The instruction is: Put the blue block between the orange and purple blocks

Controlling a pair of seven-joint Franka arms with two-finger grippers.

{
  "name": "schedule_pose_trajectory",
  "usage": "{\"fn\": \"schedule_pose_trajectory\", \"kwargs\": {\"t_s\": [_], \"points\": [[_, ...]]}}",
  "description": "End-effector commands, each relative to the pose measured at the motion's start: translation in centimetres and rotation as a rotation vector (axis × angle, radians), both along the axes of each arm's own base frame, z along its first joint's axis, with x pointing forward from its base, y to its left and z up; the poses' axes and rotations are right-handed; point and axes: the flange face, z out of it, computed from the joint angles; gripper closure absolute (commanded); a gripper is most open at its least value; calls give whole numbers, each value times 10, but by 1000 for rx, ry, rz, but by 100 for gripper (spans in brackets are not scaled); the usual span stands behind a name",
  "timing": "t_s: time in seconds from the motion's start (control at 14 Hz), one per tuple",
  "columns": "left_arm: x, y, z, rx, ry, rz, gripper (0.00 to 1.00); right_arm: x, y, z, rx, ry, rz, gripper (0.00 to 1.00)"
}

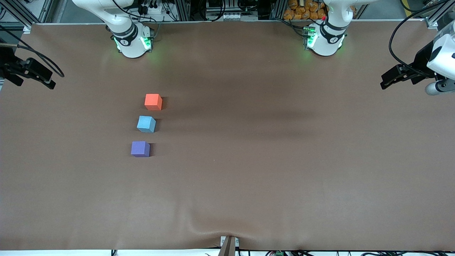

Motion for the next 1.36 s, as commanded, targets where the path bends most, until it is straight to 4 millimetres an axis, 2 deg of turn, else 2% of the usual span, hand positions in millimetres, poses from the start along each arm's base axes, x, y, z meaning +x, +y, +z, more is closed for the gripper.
{"fn": "schedule_pose_trajectory", "kwargs": {"t_s": [0.0, 0.07, 0.21, 0.64, 1.0, 1.29], "points": [[-6, 3, 4, 10, -9, -10, 0, -12, -15, 1, 30, -17, -11, 0], [-7, 3, 5, 10, -11, -10, 0, -11, -16, 1, 31, -17, 4, 0], [-6, 3, 5, 10, -11, -10, 0, -8, -17, 5, 14, -28, 139, 0], [-4, 5, 10, 14, -26, -15, 0, -8, -17, 6, 19, -14, 134, 0], [3, 7, 24, 6, -53, -101, 0, -4, -18, 6, 19, -14, 136, 0], [-1, -4, 32, 5, -40, -118, 0, 9, -18, 9, 19, 16, 141, 0]]}}
